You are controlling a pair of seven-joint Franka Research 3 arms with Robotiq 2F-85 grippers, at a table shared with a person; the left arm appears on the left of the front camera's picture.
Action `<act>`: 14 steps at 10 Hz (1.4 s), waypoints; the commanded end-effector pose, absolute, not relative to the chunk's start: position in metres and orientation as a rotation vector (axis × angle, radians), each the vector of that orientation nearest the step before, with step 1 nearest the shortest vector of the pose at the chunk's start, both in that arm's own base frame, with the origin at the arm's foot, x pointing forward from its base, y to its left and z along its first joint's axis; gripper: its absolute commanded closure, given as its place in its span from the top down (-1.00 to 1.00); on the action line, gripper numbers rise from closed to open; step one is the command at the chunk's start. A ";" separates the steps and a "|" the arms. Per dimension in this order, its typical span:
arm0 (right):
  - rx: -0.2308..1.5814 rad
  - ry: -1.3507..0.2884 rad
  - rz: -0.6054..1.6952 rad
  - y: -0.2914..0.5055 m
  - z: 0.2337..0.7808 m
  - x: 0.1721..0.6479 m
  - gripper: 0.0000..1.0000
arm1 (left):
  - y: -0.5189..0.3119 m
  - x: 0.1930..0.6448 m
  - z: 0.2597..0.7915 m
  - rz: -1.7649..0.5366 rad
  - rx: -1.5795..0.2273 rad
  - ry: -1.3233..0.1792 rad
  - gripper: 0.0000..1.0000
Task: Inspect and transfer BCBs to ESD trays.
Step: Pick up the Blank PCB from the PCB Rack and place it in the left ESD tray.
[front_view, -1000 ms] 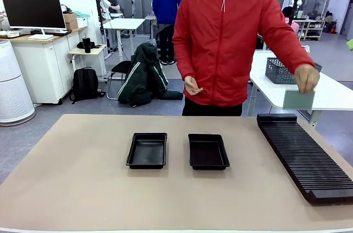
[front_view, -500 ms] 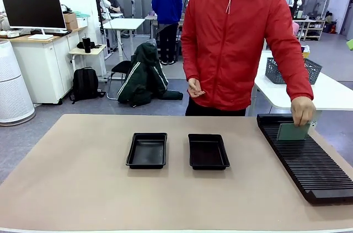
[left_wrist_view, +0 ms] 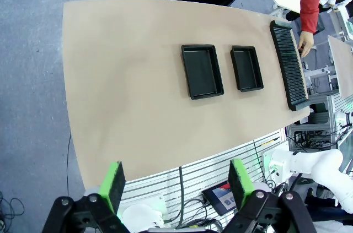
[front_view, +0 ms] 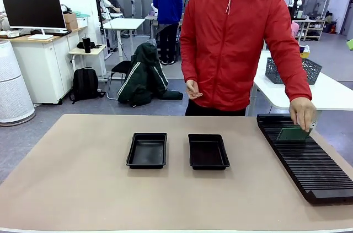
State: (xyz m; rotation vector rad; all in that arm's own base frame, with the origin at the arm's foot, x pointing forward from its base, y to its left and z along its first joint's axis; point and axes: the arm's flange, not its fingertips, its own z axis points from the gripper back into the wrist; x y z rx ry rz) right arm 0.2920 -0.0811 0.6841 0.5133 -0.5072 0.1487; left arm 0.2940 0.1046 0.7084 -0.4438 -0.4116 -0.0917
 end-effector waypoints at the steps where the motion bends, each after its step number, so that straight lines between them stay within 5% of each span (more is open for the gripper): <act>1: 0.523 -0.506 0.157 -0.080 0.684 0.293 1.00 | 0.105 0.294 0.708 -0.091 -0.442 -0.414 1.00; 10: 0.513 -0.507 0.149 -0.081 0.684 0.292 1.00 | 0.105 0.294 0.708 -0.091 -0.442 -0.414 1.00; 14: 0.312 -0.452 0.356 -0.076 0.667 0.330 1.00 | 0.105 0.294 0.708 -0.091 -0.442 -0.414 1.00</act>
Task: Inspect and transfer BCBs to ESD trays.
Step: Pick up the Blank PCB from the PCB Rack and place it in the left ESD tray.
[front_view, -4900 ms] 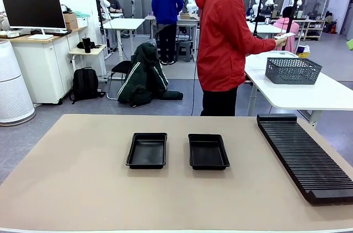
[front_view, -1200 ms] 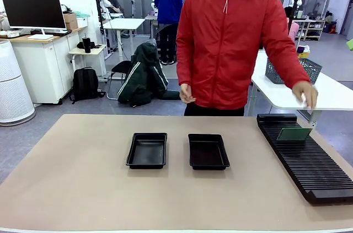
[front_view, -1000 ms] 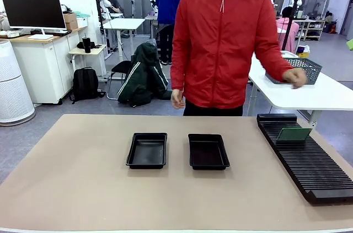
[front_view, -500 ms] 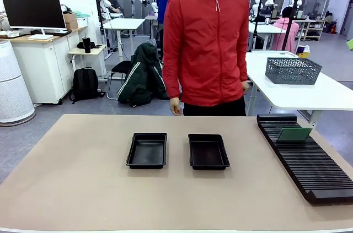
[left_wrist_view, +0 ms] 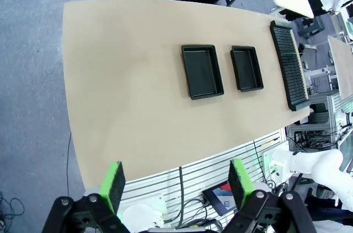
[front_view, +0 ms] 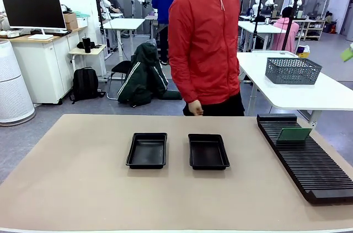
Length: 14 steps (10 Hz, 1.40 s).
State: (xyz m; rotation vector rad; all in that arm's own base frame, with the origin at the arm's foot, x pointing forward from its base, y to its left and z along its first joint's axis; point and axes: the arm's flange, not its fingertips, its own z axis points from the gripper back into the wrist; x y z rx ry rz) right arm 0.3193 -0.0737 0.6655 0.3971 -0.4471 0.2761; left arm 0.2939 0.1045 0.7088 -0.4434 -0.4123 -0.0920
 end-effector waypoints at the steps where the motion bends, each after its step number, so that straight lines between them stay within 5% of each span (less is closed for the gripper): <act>1: 0.244 -0.441 0.411 -0.079 0.660 0.340 1.00 | 0.105 0.294 0.708 -0.091 -0.442 -0.414 1.00; 9: -0.079 -0.255 1.320 -0.089 0.564 0.432 1.00 | 0.105 0.294 0.708 -0.091 -0.442 -0.414 1.00; 14: -0.131 -0.224 1.532 -0.081 0.512 0.489 1.00 | 0.105 0.294 0.708 -0.091 -0.442 -0.414 1.00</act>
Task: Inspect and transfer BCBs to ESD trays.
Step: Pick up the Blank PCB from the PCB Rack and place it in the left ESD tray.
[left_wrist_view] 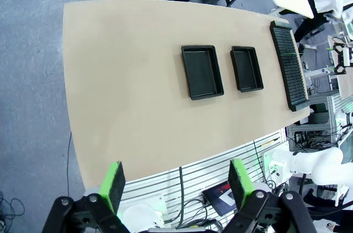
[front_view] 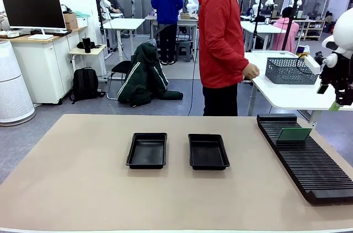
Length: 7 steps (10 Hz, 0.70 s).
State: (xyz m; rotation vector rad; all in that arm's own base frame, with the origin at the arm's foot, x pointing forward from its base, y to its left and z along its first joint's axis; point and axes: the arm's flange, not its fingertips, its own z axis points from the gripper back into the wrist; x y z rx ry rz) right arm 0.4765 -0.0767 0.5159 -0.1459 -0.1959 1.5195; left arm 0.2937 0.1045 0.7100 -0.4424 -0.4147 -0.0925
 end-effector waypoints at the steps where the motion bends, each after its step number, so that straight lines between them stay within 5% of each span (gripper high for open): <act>1: -0.106 -0.239 1.529 -0.079 0.502 0.499 1.00 | 0.105 0.294 0.708 -0.091 -0.442 -0.414 1.00; 7: -0.065 -0.243 1.584 -0.071 0.431 0.531 1.00 | 0.105 0.294 0.708 -0.091 -0.442 -0.414 1.00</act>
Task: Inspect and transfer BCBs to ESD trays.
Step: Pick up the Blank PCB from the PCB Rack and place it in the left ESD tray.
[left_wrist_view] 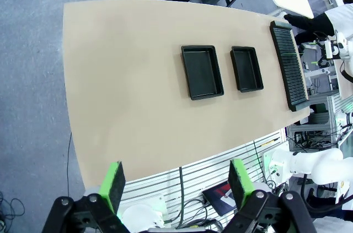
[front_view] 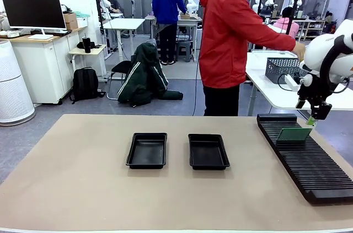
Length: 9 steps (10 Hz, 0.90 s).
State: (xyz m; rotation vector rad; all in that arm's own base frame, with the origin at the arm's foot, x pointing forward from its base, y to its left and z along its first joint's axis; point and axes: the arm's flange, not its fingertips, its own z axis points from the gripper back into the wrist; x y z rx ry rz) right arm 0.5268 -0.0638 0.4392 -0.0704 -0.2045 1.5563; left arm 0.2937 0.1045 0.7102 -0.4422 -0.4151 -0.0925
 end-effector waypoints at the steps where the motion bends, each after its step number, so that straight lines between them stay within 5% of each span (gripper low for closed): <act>1: -0.065 -0.243 1.597 -0.073 0.420 0.533 1.00 | 0.105 0.294 0.708 -0.091 -0.442 -0.414 1.00; 9: -0.076 -0.288 1.587 -0.079 0.369 0.538 1.00 | 0.105 0.294 0.708 -0.091 -0.442 -0.414 1.00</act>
